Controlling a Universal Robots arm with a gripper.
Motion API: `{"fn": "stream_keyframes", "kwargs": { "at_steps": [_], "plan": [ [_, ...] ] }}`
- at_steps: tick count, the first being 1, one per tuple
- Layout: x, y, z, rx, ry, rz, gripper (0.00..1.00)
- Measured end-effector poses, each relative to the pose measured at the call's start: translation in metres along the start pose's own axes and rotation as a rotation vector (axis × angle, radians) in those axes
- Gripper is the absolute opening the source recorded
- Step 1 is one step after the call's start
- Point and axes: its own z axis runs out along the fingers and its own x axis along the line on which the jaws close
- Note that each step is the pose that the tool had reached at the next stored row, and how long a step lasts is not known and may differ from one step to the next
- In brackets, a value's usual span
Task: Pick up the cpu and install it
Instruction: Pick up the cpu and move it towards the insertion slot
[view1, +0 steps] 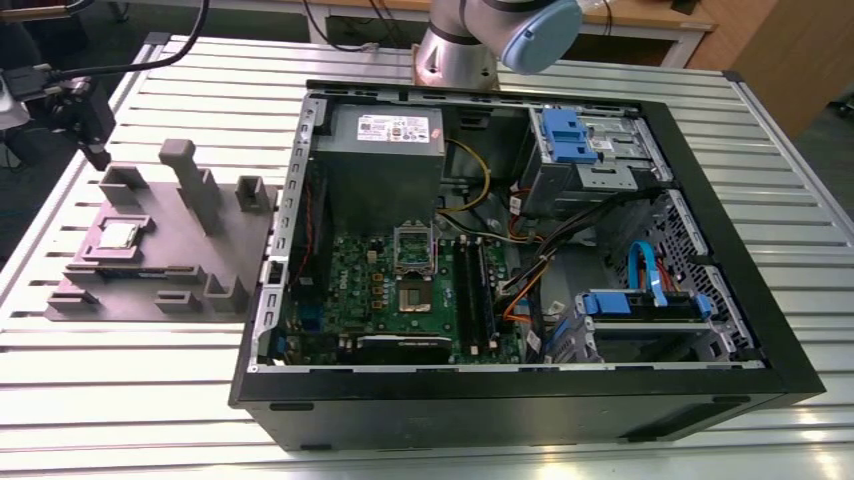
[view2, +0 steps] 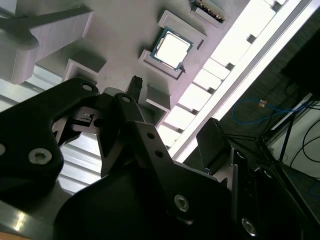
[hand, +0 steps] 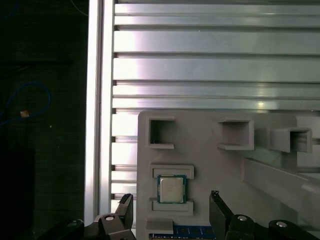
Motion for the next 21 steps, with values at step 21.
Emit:
{"fn": "stream_keyframes", "kwargs": {
  "at_steps": [21],
  "plan": [
    [-0.0013,-0.0042,0.0296,0.0005,0.0012,-0.008,0.71]
  ]
}}
